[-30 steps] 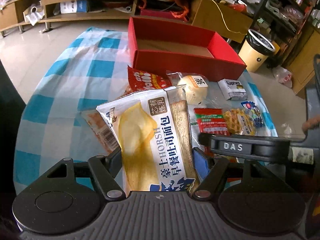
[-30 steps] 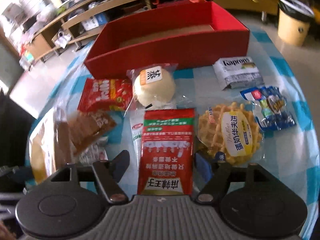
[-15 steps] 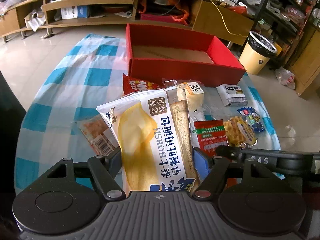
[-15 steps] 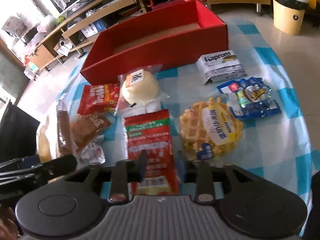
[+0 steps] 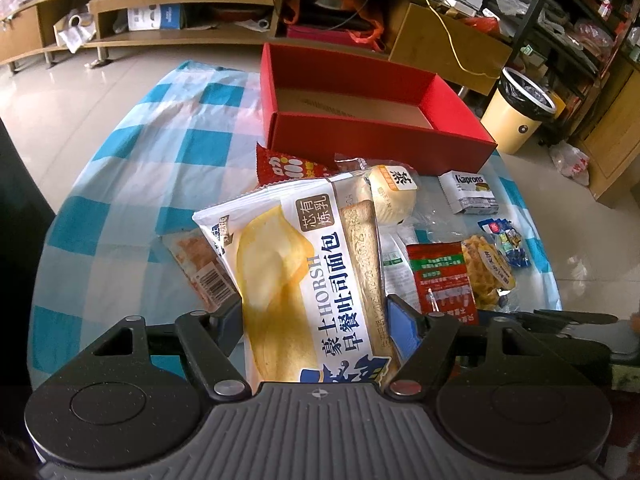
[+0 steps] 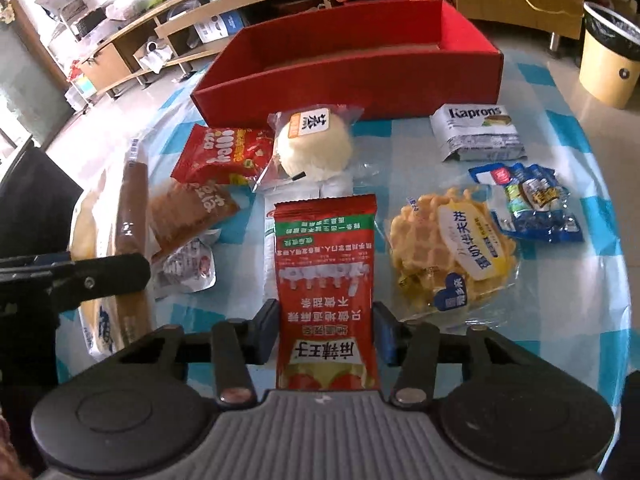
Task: Organize snacks
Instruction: 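Lift the toast bag with left tool while right tool lifts the sausage packet, then lower both held packs into the red box and open both tools, then withdraw both tools from the red box back over the snacks, then grasp the round bun bag with right tool while left tool approaches the brown pastry bag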
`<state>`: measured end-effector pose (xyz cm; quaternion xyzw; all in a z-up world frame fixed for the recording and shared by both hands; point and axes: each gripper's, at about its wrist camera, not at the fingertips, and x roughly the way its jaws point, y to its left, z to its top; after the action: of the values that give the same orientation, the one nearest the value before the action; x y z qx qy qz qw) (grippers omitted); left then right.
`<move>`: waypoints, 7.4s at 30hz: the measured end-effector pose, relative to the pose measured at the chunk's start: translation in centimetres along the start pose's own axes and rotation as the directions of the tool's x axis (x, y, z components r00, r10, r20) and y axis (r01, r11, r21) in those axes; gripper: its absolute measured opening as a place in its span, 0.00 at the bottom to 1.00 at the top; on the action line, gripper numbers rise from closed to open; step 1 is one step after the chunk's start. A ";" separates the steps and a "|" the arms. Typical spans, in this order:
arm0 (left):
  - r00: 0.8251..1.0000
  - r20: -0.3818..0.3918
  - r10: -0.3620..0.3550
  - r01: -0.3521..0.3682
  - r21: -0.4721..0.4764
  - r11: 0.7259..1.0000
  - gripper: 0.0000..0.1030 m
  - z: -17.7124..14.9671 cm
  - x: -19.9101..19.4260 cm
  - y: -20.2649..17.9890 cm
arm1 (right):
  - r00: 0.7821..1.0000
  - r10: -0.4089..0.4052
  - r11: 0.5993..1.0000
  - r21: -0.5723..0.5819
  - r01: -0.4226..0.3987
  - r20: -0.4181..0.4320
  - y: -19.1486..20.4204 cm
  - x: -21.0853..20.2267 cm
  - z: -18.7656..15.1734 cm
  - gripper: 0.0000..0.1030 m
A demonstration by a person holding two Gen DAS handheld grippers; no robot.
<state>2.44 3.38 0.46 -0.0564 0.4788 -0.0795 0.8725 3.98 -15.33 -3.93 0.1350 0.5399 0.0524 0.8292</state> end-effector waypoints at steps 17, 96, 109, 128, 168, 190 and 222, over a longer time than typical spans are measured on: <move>0.995 0.099 -0.010 0.006 0.034 0.999 0.76 4.5 -0.2 -2.9 | 0.974 0.128 0.985 0.093 -0.147 0.185 -2.1 -5.0 3.6 0.44; 0.976 0.082 0.200 -0.211 0.152 0.966 0.78 14.2 13.3 -5.2 | 0.978 0.048 0.994 0.084 -0.066 0.203 -7.9 6.8 18.0 0.42; 0.973 0.125 0.196 -0.212 0.133 0.968 0.81 12.7 10.6 -5.6 | 0.963 0.062 0.996 0.043 -0.076 0.261 -6.6 3.0 15.5 0.46; 0.977 0.117 0.178 -0.189 0.094 0.978 0.82 10.0 7.6 -4.5 | 0.957 0.080 0.995 0.036 -0.094 0.281 -5.8 0.3 11.7 0.49; 0.984 -0.034 0.175 -0.172 0.068 0.983 0.86 3.1 6.3 1.5 | 1.000 -0.022 0.983 -0.184 0.023 0.007 2.9 7.9 10.7 0.59; 0.980 -0.058 0.192 -0.182 0.136 0.974 0.88 2.8 7.3 2.0 | 0.995 0.068 0.991 -0.122 -0.059 0.069 0.3 4.3 9.7 0.53; 0.988 -0.092 0.126 -0.082 0.380 0.921 0.91 4.7 9.5 1.6 | 0.983 0.181 0.981 -0.076 -0.178 0.038 -0.5 5.7 9.3 0.53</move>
<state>11.56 3.25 -5.22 0.1415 0.5065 -0.1258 0.8412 14.75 -15.99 -5.59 0.1544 0.5045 0.1433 0.8373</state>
